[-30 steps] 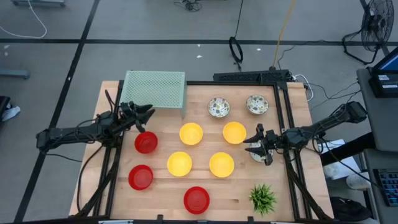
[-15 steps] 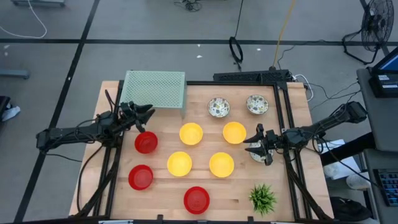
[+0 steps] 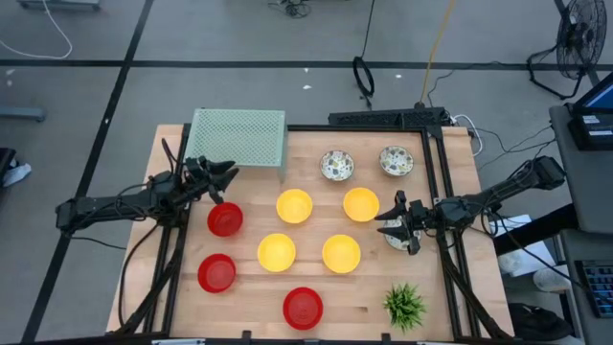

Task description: Pick & Place Mini bowls

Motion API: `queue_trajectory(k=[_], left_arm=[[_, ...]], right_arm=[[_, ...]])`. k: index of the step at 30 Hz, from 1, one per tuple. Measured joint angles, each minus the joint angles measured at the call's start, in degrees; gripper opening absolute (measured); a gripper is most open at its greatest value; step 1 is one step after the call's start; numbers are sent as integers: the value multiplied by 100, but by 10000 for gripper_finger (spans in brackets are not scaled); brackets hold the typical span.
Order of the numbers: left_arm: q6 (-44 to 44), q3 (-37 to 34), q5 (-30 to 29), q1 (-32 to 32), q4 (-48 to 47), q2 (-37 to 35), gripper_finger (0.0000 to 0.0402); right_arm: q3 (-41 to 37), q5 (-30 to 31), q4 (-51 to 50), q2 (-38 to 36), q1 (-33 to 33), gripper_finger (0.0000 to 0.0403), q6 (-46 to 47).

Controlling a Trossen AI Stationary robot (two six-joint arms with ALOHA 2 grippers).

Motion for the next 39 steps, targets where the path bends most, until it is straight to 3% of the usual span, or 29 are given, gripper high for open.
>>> queue_trajectory(k=[17,26,31,39], left_arm=[[216,2,20,11,304,0,184],[911,264,1139,9,816,2,184],[819,700,1616,0,250,215,184],[802,1522,1655,-128,-1094,1185,184]], right_arm=[[0,-2,0,-2,1,151,2],[-2,-2,-1,-1,0,151,0],[-1,-2,-2,-2,2,151,0],[-1,-1,-2,-1,0,151,2]])
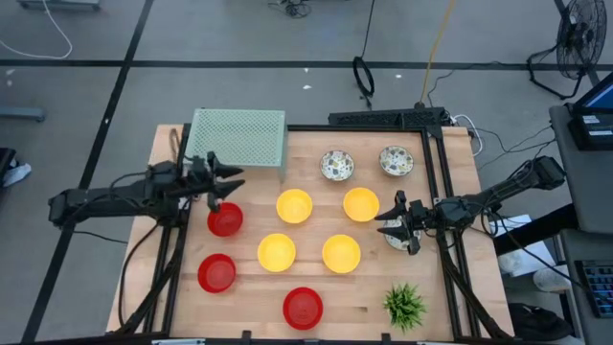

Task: Pick & Place Mini bowls
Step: Put the red bowl on the shelf

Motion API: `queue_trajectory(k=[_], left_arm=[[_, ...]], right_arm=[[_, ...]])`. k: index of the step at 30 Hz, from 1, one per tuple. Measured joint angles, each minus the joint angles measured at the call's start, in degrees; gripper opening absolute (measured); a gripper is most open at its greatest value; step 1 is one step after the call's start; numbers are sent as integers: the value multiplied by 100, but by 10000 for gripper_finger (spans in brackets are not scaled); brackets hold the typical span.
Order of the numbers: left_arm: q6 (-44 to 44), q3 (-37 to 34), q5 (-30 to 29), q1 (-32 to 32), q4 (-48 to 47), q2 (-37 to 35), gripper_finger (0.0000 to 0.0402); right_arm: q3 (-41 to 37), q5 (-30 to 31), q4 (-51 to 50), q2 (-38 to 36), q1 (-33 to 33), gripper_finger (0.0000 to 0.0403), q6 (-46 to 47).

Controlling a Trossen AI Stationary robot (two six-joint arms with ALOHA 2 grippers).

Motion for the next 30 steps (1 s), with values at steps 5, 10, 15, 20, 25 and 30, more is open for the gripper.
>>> queue_trajectory(k=[5,10,15,20,25,30], left_arm=[[-160,647,11,-290,-963,697,184],[-632,1198,11,-781,-1639,1378,184],[-1303,1560,10,-1375,-2228,2006,184],[-2185,1689,11,-1998,-2716,2581,184],[-3030,1739,57,-2452,-3276,3002,184],[-3768,1739,467,-2649,-3977,3254,184]], right_arm=[[-1,0,1,1,1,151,0],[1,-1,0,1,1,151,-1],[-1,1,0,-1,0,151,-2],[0,-1,0,0,1,151,-1],[0,-1,1,0,1,151,-1],[-1,-1,0,1,2,151,0]])
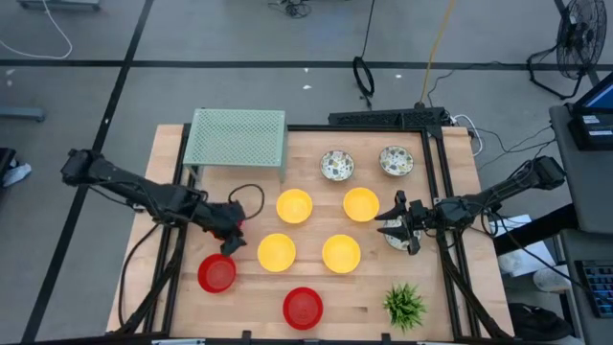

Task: Pick & Place Mini bowls
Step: Put the red bowl on the shelf

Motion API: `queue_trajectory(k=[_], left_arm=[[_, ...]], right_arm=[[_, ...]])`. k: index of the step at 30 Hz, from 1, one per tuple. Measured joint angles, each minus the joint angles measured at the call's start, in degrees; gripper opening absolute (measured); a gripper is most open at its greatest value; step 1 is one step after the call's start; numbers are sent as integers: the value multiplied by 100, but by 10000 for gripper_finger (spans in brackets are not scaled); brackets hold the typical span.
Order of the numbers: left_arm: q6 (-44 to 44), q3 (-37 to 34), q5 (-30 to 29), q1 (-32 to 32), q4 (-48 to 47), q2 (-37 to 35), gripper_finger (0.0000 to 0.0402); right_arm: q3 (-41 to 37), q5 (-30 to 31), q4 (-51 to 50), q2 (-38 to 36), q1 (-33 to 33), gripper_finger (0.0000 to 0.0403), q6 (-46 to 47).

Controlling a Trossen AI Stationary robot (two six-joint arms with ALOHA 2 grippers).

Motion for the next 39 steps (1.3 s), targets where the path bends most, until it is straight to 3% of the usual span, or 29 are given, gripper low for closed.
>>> queue_trajectory(k=[7,12,20,25,29,34,39], left_arm=[[-583,0,-265,-38,-942,261,184],[-577,0,-527,-38,-1001,597,184],[-111,0,-1063,-38,-1000,1200,184],[301,0,-1105,-38,-949,1362,178],[426,0,-1126,-38,-937,1380,129],[385,2,-1162,-36,-922,1379,25],[453,88,-1175,-36,-674,1325,14]], right_arm=[[1,0,0,0,-2,151,-2],[1,1,0,-1,-1,151,-1],[1,0,0,-2,-2,151,-2],[2,0,0,0,-1,151,-1],[2,1,0,-1,-1,151,-1],[2,0,0,0,-2,151,-2],[0,0,0,-2,-2,151,-1]])
